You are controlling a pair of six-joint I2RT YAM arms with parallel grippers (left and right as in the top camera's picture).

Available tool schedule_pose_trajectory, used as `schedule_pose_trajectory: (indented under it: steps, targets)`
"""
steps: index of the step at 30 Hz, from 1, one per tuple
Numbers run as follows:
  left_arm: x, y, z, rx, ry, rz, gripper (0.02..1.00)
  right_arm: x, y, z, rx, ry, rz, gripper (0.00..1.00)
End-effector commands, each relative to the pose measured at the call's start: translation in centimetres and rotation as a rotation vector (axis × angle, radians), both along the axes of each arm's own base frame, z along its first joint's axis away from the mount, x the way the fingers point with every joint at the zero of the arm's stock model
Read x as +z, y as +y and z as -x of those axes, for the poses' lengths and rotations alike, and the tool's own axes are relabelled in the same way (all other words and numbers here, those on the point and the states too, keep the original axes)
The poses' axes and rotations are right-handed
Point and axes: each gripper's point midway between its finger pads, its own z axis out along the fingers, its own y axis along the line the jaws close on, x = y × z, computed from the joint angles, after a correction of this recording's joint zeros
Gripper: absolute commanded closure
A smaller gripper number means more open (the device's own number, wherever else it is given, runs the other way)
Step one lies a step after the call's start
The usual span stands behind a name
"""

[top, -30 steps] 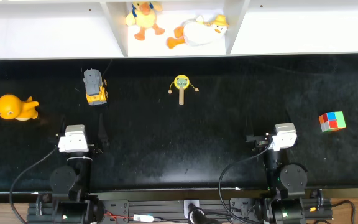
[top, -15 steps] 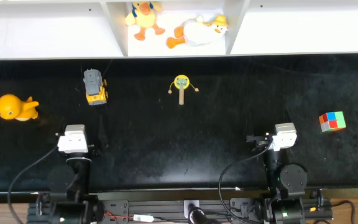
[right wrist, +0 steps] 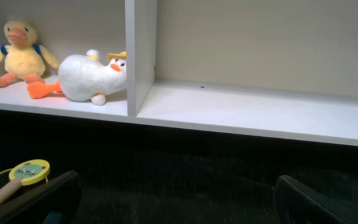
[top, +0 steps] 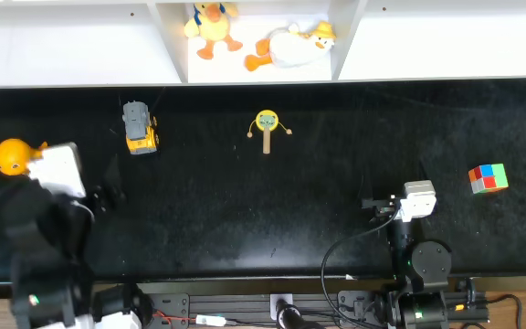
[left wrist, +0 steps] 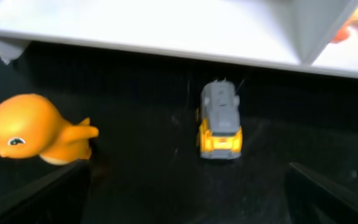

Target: Store Toys

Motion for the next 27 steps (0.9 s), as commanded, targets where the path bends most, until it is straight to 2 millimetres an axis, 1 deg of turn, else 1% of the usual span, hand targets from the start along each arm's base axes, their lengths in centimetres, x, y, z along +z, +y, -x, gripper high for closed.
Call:
schedule_pose_trajectory:
  steps: [1,5,7,10,15,19,21,23,24,25,27]
  targets:
    - [0.3,0.2,-1.7,-0.163,0.034,0.003,0.025,-0.3,-0.1,0.0,-0.004,-0.001,-0.011,0.005]
    - [-0.9,2.5,-2.4,-0.207,0.095,-0.051,0.023,-0.3,-0.1,0.0,-0.004,-0.001,-0.011,0.005]
    - [-1.5,3.7,-2.3,-0.216,0.123,-0.094,0.023,-0.3,-0.1,0.0,-0.004,-0.001,-0.011,0.005]
    - [-1.9,5.5,-1.2,-0.188,0.139,-0.104,0.025,-0.3,-0.1,0.0,-0.004,-0.001,-0.011,0.005]
    - [-1.8,7.8,1.9,-0.159,0.11,-0.06,0.025,-0.3,-0.1,0.0,-0.004,-0.001,-0.011,0.005]
    - [-1.7,9.4,4.5,-0.147,0.136,-0.094,0.023,-0.3,-0.1,0.0,-0.004,-0.001,-0.011,0.005]
    - [-1.7,10.7,5.1,-0.139,0.166,-0.148,0.025,-0.3,-0.1,0.0,-0.004,-0.001,-0.011,0.005]
    - [-1.8,12.2,5.5,-0.101,0.194,-0.165,0.023,-0.3,-0.1,0.0,-0.004,-0.001,-0.011,0.005]
    - [-1.7,12.6,5.5,-0.093,0.192,-0.155,0.023,-0.3,-0.1,0.0,-0.004,-0.001,-0.011,0.007]
    - [-1.8,13.1,5.4,-0.07,0.184,-0.101,0.025,-0.3,-0.1,0.0,-0.004,-0.001,-0.011,0.003]
    - [-2.3,13.6,5.1,-0.059,0.184,-0.047,0.023,-0.3,-0.1,0.0,-0.004,-0.001,-0.011,0.005]
